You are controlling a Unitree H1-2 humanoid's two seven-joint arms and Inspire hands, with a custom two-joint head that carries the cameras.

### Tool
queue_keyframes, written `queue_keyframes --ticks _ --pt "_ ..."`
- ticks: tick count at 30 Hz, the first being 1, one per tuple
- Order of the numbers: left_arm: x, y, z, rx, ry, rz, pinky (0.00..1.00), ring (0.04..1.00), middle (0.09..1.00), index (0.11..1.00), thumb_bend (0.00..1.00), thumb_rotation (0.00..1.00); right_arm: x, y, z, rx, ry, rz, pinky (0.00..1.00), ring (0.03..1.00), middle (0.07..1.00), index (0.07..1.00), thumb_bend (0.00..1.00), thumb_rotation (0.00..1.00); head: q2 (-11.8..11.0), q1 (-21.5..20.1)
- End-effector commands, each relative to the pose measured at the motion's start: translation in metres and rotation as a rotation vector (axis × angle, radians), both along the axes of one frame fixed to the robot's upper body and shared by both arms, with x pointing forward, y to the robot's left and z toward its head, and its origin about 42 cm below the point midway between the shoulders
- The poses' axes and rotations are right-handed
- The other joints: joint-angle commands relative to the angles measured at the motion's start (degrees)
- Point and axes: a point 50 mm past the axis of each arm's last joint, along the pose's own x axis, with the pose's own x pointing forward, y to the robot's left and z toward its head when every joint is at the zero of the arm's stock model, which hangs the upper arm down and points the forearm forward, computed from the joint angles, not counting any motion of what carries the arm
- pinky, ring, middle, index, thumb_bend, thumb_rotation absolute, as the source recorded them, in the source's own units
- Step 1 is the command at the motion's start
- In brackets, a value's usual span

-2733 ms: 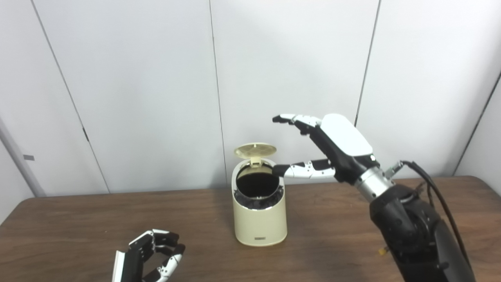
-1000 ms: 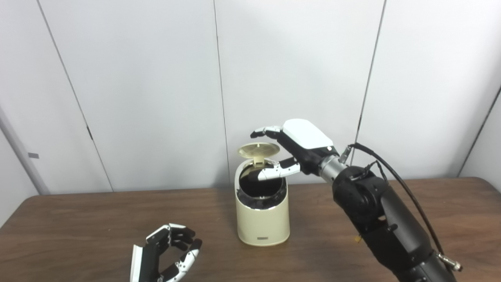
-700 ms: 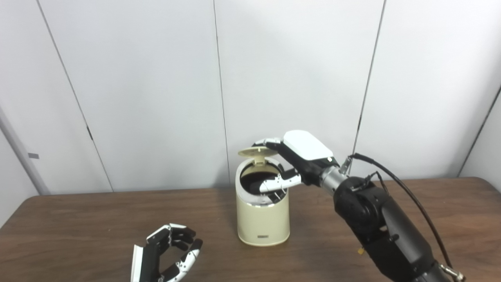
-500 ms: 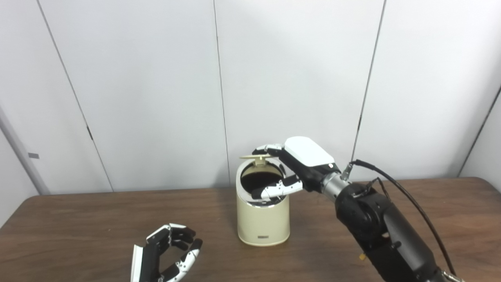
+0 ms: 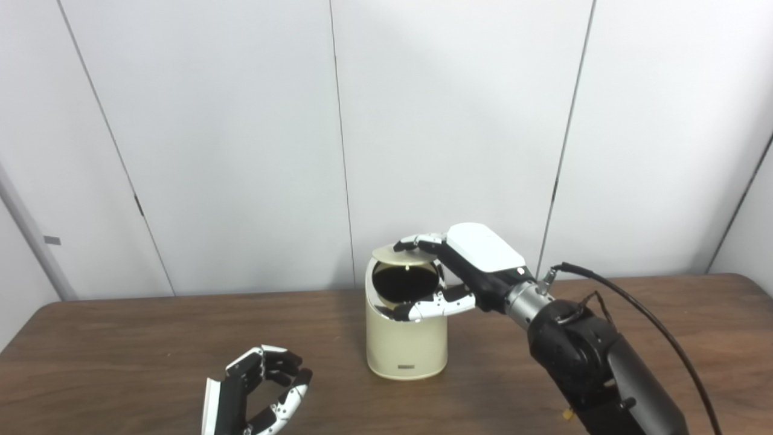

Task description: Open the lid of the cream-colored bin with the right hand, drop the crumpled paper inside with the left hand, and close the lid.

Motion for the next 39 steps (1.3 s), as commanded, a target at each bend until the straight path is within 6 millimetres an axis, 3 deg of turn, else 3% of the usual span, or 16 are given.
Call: queue_keyframes --ticks 1,25,39 --pt "-0.007 -0.001 -0.017 0.005 0.040 -0.001 0.46 0.526 0.553 0.489 0.48 0.06 -0.001 -0.004 0.022 0.013 -0.070 -0.004 0.69 0.804 0.813 0.794 0.71 0.77 0.12 -0.06" --pt "-0.003 0.000 -0.014 0.012 0.043 -0.002 0.46 0.523 0.548 0.489 0.48 0.06 -0.018 -0.004 0.014 0.070 -0.085 0.031 0.66 0.790 0.792 0.776 0.73 0.79 1.40 -0.82" --pt "-0.004 0.001 -0.011 -0.005 0.048 -0.009 0.46 0.525 0.549 0.489 0.48 0.07 -0.033 -0.002 0.004 0.075 -0.061 0.058 0.68 0.795 0.799 0.775 0.70 0.73 2.46 -1.34"
